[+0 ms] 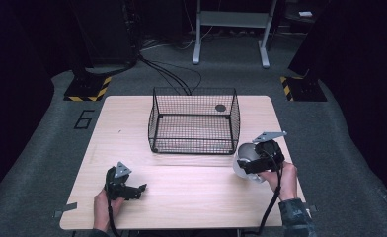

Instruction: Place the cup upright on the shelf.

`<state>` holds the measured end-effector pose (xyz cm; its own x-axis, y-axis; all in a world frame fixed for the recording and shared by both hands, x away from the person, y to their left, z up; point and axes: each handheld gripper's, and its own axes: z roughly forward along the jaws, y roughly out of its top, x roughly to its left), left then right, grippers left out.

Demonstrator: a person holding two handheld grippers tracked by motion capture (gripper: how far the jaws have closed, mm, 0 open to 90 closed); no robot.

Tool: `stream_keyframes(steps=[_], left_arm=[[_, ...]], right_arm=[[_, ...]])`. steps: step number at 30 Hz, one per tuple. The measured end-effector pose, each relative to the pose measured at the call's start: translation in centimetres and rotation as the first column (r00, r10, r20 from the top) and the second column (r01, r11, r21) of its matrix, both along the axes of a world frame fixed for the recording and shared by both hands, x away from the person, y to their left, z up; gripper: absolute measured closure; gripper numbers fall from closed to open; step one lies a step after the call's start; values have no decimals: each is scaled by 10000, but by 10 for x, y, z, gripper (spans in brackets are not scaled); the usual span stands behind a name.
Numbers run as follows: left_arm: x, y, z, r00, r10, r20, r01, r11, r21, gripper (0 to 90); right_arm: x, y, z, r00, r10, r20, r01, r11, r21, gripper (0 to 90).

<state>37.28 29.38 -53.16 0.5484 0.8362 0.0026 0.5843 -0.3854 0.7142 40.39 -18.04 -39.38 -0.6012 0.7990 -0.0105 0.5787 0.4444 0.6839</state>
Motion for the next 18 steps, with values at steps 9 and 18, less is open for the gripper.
stream_keyframes(steps=[9,18], left_arm=[[1,1,0,10000,-60,70,59,10000,68,0],[1,1,0,10000,-83,42,83,9999,98,0]], right_arm=[[3,14,5,9993,380,-20,-380,9993,-14,57],[7,27,11,9975,712,-41,-713,9974,-81,57]])
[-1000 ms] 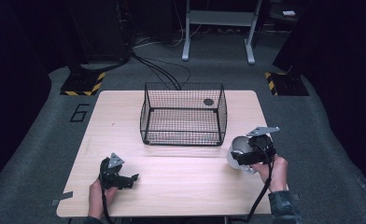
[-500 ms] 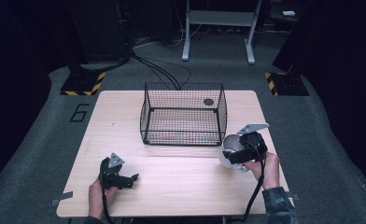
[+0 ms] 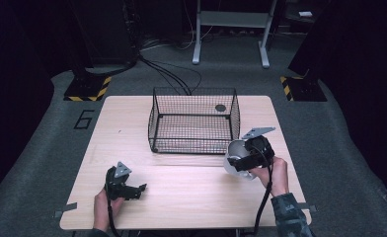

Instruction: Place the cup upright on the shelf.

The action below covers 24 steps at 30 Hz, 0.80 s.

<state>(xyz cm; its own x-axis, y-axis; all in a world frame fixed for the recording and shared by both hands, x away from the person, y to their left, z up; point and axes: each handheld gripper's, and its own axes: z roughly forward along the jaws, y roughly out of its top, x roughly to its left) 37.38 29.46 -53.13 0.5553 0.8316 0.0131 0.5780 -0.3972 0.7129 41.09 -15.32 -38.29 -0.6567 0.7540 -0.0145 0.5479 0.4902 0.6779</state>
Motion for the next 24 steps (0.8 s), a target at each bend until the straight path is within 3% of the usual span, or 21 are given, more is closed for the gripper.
stream_keyframes(steps=[24], left_arm=[[1,0,0,10000,-41,18,41,10000,18,0]], right_arm=[[12,27,26,9975,689,151,-690,9976,37,57]])
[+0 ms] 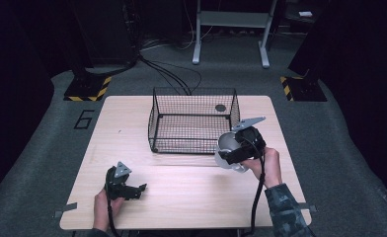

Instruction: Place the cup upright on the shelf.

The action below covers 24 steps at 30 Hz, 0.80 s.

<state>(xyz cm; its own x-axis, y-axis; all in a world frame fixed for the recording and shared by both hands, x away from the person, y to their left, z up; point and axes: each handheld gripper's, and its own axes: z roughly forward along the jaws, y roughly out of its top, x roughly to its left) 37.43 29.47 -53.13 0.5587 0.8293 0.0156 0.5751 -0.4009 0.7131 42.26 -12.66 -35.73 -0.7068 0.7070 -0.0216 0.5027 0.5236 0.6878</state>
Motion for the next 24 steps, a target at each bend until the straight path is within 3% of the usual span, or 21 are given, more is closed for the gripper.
stream_keyframes(steps=[24], left_arm=[[0,0,0,10000,-14,-2,14,10000,2,0]], right_arm=[[20,24,28,9980,551,310,-547,9984,-138,57]])
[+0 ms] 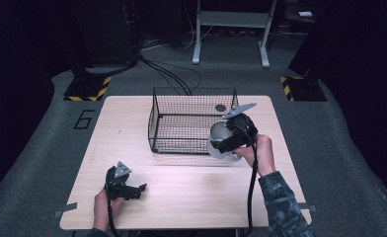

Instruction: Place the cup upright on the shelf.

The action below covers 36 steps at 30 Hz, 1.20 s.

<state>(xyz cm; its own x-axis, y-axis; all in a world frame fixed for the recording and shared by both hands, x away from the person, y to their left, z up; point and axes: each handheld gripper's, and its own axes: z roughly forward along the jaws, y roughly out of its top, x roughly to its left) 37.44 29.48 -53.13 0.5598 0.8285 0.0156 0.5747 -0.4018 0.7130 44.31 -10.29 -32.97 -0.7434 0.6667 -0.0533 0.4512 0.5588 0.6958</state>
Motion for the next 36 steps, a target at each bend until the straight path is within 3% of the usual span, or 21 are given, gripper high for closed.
stream_keyframes(steps=[20,36], left_arm=[[0,0,0,10000,-23,20,23,10000,43,0],[0,0,0,10000,-40,58,40,9999,94,0]], right_arm=[[24,25,22,9997,229,101,-227,9995,-206,57],[67,54,34,9991,351,238,-340,9985,-433,57]])
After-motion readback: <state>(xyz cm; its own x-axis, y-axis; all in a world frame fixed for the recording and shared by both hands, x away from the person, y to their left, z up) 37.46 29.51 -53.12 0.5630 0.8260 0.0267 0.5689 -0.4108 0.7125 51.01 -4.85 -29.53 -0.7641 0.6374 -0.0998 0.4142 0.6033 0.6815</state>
